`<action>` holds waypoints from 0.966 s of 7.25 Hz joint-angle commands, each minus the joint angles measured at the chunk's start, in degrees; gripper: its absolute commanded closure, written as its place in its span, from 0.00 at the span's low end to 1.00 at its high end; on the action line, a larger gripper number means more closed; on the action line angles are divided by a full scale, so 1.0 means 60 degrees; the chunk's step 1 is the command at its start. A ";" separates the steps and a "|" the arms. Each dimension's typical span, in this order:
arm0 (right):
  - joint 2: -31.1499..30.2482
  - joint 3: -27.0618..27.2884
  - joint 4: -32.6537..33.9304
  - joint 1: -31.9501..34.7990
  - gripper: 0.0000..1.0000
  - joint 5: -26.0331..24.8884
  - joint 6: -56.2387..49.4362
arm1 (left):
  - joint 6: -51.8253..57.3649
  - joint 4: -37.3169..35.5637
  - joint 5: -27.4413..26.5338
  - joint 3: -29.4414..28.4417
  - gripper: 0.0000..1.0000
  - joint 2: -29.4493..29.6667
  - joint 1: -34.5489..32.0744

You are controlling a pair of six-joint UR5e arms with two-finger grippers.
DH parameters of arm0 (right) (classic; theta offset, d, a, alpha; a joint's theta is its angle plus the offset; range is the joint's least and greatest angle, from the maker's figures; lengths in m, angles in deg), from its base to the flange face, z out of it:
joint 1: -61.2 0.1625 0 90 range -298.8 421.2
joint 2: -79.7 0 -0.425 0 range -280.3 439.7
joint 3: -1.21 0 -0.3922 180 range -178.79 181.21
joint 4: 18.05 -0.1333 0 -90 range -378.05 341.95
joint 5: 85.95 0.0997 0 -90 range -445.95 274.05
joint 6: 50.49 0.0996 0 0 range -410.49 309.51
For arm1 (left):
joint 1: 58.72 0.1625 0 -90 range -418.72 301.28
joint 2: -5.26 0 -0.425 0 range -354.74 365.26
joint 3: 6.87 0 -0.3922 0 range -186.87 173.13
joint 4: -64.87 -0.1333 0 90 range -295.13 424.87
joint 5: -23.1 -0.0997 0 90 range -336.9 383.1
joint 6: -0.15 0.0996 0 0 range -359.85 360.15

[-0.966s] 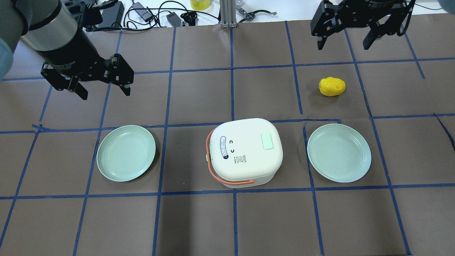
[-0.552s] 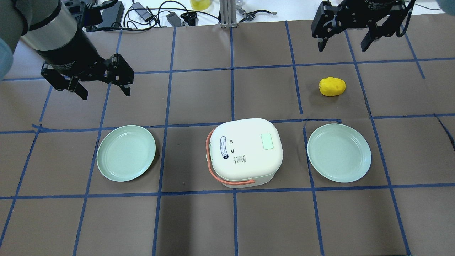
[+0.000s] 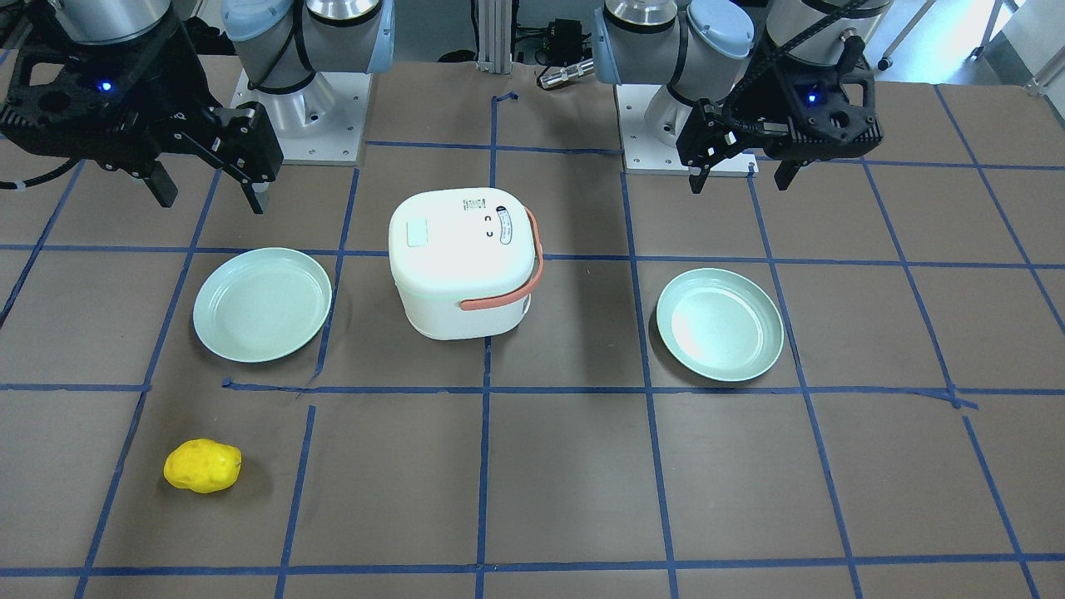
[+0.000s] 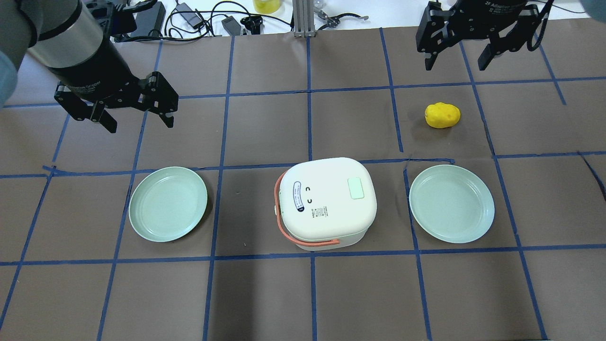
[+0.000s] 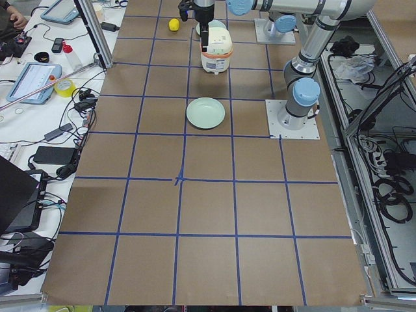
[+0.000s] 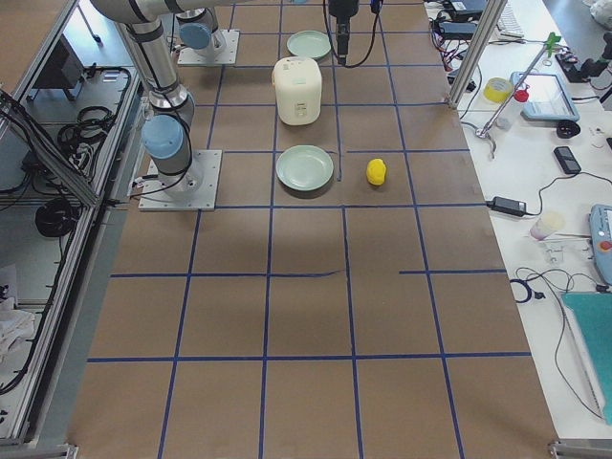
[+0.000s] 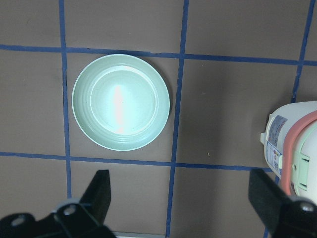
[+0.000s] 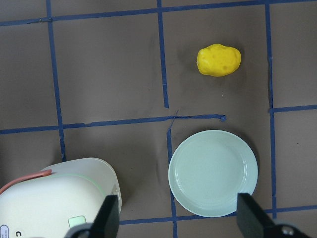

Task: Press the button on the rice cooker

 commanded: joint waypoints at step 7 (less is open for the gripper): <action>-0.0132 0.0627 -0.0184 0.0363 0.94 0.0411 0.0336 | 0.0000 0.0000 0.0000 0.0000 0.00 0.0000 0.0000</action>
